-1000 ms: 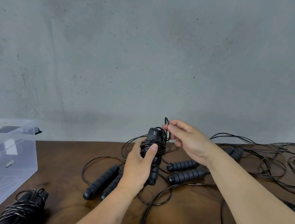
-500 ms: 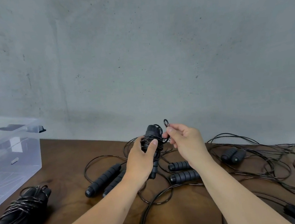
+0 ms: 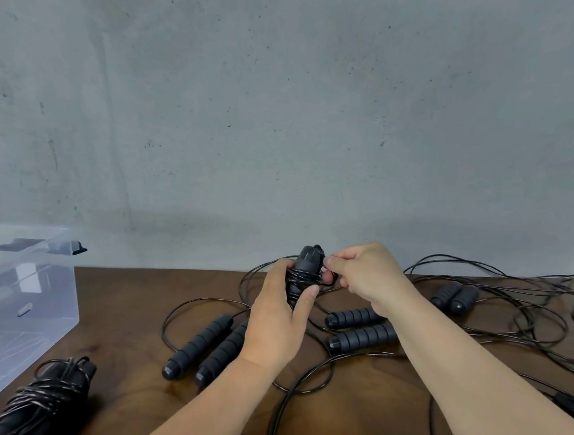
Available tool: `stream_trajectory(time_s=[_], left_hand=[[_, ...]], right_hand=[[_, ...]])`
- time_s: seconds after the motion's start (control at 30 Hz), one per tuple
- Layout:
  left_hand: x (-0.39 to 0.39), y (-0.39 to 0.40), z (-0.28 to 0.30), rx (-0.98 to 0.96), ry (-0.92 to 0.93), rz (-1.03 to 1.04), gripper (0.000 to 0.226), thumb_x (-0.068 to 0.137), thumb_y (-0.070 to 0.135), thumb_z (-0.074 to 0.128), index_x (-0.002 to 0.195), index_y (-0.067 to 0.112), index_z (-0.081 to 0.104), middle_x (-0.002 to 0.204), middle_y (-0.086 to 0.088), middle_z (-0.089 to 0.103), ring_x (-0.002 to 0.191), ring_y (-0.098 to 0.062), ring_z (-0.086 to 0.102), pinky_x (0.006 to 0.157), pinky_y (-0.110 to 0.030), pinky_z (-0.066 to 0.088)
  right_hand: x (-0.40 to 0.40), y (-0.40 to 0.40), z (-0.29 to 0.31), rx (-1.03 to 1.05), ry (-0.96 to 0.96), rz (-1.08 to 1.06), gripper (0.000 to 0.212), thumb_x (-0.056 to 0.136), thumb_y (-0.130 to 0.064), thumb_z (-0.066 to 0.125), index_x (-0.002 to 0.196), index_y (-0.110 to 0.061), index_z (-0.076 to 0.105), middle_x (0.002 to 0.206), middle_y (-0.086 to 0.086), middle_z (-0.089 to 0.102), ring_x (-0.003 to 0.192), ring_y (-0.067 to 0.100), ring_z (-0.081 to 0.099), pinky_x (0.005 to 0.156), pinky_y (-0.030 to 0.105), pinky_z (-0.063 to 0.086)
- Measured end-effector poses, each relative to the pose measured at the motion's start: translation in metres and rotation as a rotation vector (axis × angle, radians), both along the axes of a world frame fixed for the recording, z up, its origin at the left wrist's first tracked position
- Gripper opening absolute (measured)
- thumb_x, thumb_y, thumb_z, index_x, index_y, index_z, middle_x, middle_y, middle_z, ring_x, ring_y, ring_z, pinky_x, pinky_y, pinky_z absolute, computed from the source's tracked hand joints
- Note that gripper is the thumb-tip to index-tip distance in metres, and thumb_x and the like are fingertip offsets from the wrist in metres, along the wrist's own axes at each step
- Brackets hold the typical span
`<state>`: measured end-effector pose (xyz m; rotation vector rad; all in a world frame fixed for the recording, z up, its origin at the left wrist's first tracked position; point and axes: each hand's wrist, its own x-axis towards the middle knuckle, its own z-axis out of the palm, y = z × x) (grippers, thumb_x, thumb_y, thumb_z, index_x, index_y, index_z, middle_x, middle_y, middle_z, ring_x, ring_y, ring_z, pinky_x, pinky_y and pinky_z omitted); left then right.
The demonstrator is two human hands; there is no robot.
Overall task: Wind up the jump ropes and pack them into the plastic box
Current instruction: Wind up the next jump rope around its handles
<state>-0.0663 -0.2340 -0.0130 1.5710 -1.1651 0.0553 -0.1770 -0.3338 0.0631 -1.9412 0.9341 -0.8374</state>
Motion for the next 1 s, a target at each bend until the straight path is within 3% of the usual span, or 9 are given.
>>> stream_trajectory(time_s=[0.13, 0.23, 0.33, 0.5, 0.57, 0.67, 0.8, 0.9, 1.0], left_hand=[[0.002, 0.002, -0.007, 0.04, -0.131, -0.022, 0.043, 0.093, 0.045, 0.056, 0.13, 0.033, 0.038, 0.113, 0.017, 0.055, 0.094, -0.006, 0.055, 0.079, -0.028, 0.049], [0.003, 0.003, -0.008, 0.03, -0.164, -0.026, 0.041, 0.093, 0.047, 0.055, 0.129, 0.034, 0.037, 0.111, 0.018, 0.053, 0.092, -0.007, 0.055, 0.079, -0.031, 0.05], [0.004, 0.002, -0.004, 0.023, -0.181, -0.023, 0.04, 0.094, 0.044, 0.056, 0.127, 0.033, 0.038, 0.112, 0.018, 0.052, 0.092, -0.005, 0.054, 0.079, -0.029, 0.049], [0.004, 0.003, -0.005, 0.05, -0.203, -0.054, 0.042, 0.093, 0.047, 0.055, 0.13, 0.034, 0.037, 0.117, 0.018, 0.053, 0.095, -0.004, 0.055, 0.08, -0.029, 0.049], [0.004, 0.004, -0.006, 0.068, -0.212, -0.063, 0.042, 0.093, 0.048, 0.054, 0.129, 0.034, 0.037, 0.116, 0.017, 0.054, 0.093, -0.004, 0.056, 0.078, -0.029, 0.049], [0.001, 0.004, -0.006, 0.085, -0.226, -0.093, 0.039, 0.093, 0.048, 0.055, 0.126, 0.033, 0.039, 0.112, 0.017, 0.054, 0.088, -0.003, 0.056, 0.073, -0.027, 0.048], [-0.001, 0.006, -0.009, 0.117, -0.265, -0.12, 0.043, 0.093, 0.051, 0.053, 0.129, 0.032, 0.039, 0.118, 0.017, 0.052, 0.091, -0.007, 0.057, 0.079, -0.032, 0.05], [0.0, 0.009, -0.01, 0.141, -0.256, -0.121, 0.043, 0.094, 0.052, 0.053, 0.129, 0.031, 0.04, 0.116, 0.016, 0.052, 0.091, -0.008, 0.057, 0.079, -0.035, 0.05], [0.002, 0.01, -0.001, 0.181, -0.26, -0.129, 0.044, 0.094, 0.048, 0.055, 0.13, 0.028, 0.04, 0.113, 0.015, 0.052, 0.087, -0.005, 0.055, 0.077, -0.029, 0.048]], right_hand=[[0.001, -0.001, 0.001, -0.124, -0.01, -0.039, 0.025, 0.093, -0.027, 0.064, 0.071, -0.022, 0.073, 0.067, -0.006, 0.07, 0.064, 0.011, 0.057, 0.068, 0.03, 0.048], [-0.001, 0.001, -0.002, -0.082, -0.102, -0.008, 0.02, 0.092, -0.028, 0.066, 0.074, -0.034, 0.07, 0.072, -0.01, 0.071, 0.062, 0.011, 0.066, 0.069, 0.033, 0.058], [-0.002, 0.002, -0.006, 0.113, -0.269, 0.014, 0.005, 0.09, -0.024, 0.07, 0.09, -0.022, 0.075, 0.079, -0.004, 0.073, 0.062, 0.006, 0.07, 0.076, 0.033, 0.061], [-0.005, -0.002, -0.005, 0.253, -0.338, 0.061, 0.02, 0.091, -0.009, 0.067, 0.109, -0.015, 0.06, 0.092, 0.014, 0.068, 0.068, 0.015, 0.07, 0.073, 0.033, 0.061], [-0.007, -0.005, 0.0, 0.261, -0.275, 0.106, 0.024, 0.093, -0.01, 0.061, 0.116, -0.017, 0.06, 0.093, 0.017, 0.068, 0.068, 0.019, 0.069, 0.07, 0.033, 0.061], [-0.008, -0.01, 0.004, 0.191, -0.1, 0.149, 0.022, 0.094, -0.029, 0.062, 0.109, -0.016, 0.071, 0.084, 0.01, 0.068, 0.062, 0.017, 0.061, 0.059, 0.027, 0.054], [-0.009, -0.018, 0.012, 0.107, 0.044, 0.161, 0.013, 0.094, -0.016, 0.061, 0.101, -0.017, 0.073, 0.07, 0.006, 0.063, 0.053, 0.011, 0.049, 0.048, 0.023, 0.042], [-0.009, -0.019, 0.017, 0.062, 0.154, 0.214, 0.015, 0.097, -0.016, 0.057, 0.107, -0.015, 0.068, 0.064, -0.001, 0.058, 0.053, 0.008, 0.048, 0.051, 0.021, 0.041], [-0.006, -0.019, 0.021, -0.079, 0.17, 0.222, 0.016, 0.098, -0.02, 0.056, 0.11, -0.019, 0.066, 0.082, -0.004, 0.062, 0.071, 0.01, 0.054, 0.068, 0.024, 0.048]])
